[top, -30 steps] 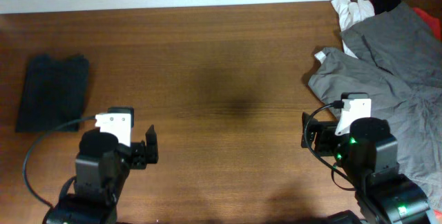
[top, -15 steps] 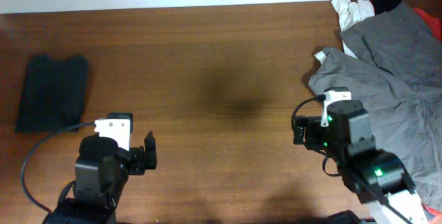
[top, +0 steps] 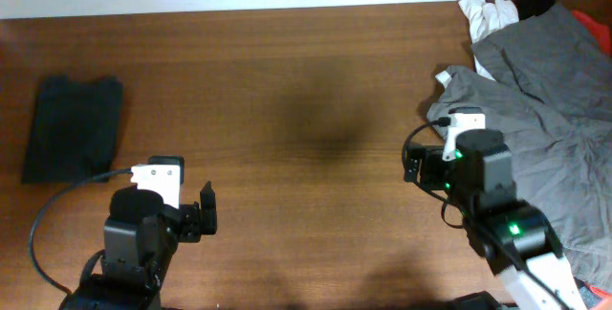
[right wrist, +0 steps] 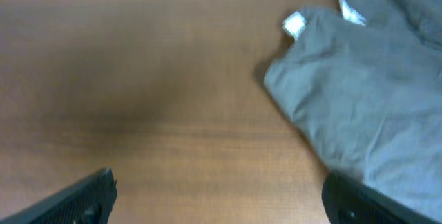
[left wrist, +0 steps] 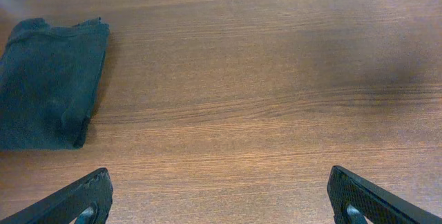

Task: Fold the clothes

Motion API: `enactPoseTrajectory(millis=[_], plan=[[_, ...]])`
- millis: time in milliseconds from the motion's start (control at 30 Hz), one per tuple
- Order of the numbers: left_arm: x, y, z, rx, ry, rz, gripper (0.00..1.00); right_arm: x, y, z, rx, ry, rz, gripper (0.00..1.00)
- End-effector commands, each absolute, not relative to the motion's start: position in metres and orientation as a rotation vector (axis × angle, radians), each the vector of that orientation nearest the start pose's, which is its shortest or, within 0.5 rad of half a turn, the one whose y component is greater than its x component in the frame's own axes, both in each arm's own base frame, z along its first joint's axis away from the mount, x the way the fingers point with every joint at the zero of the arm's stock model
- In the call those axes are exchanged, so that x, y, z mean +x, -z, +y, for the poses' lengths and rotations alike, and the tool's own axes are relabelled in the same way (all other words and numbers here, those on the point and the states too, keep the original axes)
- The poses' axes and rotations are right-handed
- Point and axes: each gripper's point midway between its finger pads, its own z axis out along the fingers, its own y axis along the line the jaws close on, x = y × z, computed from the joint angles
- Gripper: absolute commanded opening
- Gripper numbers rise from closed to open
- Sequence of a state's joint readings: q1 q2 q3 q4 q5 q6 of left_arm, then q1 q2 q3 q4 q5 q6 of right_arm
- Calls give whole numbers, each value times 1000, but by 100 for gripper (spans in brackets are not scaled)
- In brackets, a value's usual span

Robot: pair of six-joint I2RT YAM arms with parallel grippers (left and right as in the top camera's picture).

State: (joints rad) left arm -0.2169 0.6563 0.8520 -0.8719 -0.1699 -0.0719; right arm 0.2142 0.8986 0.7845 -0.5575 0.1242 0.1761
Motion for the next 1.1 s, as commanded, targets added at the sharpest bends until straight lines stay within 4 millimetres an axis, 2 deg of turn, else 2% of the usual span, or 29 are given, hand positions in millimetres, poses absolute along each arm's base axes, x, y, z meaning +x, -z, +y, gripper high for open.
enactPoseTrajectory(millis=[0, 167, 433, 667, 867, 1000, 1067], plan=[[230, -227, -20, 75, -48, 2236, 99, 282, -199, 42, -37, -107, 2154, 99], [230, -227, -20, 75, -48, 2236, 99, 259, -185, 37, -25, -146, 2032, 99], [230, -227, -20, 75, -48, 2236, 99, 235, -185, 31, -29, -149, 1847, 99], [230, -227, -20, 75, -48, 2236, 99, 241, -201, 24, -31, -111, 1639, 99], [230, -227, -20, 75, -48, 2236, 99, 245, -199, 14, 7, -88, 1469, 99], [230, -227, -20, 75, -48, 2236, 99, 245, -200, 13, -50, -12, 1467, 99], [230, -227, -20, 75, -48, 2236, 99, 246, -193, 13, -86, 26, 1494, 99]])
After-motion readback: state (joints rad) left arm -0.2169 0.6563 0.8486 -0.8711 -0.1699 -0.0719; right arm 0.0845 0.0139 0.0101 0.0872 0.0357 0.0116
